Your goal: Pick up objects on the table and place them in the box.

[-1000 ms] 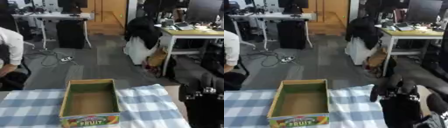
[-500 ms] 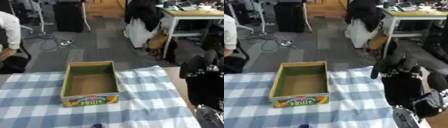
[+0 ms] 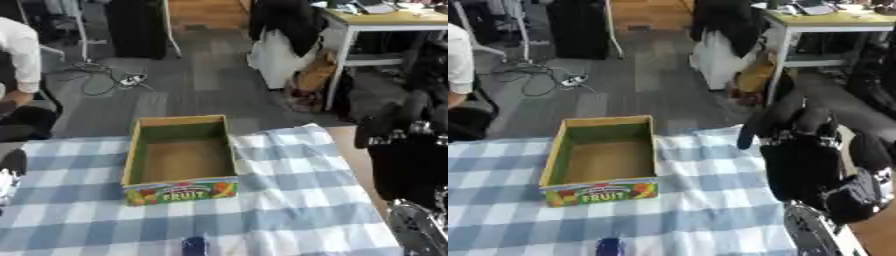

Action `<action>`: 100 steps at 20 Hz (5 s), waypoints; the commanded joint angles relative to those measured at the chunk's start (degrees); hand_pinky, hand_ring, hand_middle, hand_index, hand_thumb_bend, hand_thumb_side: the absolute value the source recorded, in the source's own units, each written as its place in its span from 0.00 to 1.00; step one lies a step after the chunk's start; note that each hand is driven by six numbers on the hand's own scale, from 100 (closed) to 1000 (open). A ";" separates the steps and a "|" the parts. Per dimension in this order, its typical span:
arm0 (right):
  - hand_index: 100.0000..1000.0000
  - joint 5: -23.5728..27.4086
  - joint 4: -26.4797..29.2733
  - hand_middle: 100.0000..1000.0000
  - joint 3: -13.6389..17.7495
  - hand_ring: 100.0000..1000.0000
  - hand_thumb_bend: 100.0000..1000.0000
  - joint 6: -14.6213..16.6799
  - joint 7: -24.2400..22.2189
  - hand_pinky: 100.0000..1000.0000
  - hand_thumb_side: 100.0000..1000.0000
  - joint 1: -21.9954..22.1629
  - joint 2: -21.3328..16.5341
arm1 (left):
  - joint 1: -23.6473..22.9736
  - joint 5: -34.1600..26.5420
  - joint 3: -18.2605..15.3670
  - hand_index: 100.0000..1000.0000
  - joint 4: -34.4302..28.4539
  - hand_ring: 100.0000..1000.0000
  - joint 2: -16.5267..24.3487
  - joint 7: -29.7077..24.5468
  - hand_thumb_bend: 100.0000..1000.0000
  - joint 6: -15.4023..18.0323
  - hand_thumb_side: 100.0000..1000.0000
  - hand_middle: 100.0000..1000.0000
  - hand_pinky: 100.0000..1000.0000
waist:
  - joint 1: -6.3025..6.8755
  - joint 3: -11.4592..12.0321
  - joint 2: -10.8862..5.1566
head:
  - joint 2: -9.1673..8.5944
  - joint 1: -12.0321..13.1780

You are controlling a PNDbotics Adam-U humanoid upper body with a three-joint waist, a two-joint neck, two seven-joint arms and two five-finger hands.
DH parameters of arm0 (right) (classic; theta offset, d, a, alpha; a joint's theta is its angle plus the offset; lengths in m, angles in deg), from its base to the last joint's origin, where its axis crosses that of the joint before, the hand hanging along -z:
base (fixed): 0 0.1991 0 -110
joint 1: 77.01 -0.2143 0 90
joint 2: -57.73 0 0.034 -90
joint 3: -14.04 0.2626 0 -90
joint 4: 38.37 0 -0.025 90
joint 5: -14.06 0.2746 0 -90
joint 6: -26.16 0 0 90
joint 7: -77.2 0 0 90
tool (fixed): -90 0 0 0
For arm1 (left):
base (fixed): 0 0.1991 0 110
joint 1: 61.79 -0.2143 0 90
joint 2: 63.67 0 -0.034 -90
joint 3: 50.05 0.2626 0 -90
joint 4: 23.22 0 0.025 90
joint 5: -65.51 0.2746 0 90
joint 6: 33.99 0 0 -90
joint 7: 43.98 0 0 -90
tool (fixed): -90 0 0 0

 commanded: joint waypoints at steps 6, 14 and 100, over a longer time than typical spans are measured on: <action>0.65 -0.39 0.63 0.61 -0.60 0.59 0.04 11.69 -14.56 0.47 0.73 0.00 -0.81 | 5.25 3.88 3.93 0.84 7.79 0.73 3.17 -7.48 0.00 0.40 0.85 1.00 0.79 | 0.28 -0.37 -1.51 | 0.66 1.94; 0.65 0.43 0.63 0.61 -1.52 0.59 0.03 11.66 -17.30 0.47 0.74 0.34 -0.68 | 9.62 4.41 7.01 0.85 16.59 0.75 0.56 -14.33 0.00 0.81 0.93 1.00 0.82 | 0.35 -0.59 -2.21 | 2.81 4.77; 0.66 1.37 0.63 0.62 -4.68 0.60 0.00 10.22 -23.35 0.48 0.77 -2.44 0.27 | 22.36 27.18 14.17 0.99 40.30 0.88 -23.89 -29.78 1.00 21.99 0.98 1.00 0.89 | 0.25 -3.37 -2.17 | 1.37 6.86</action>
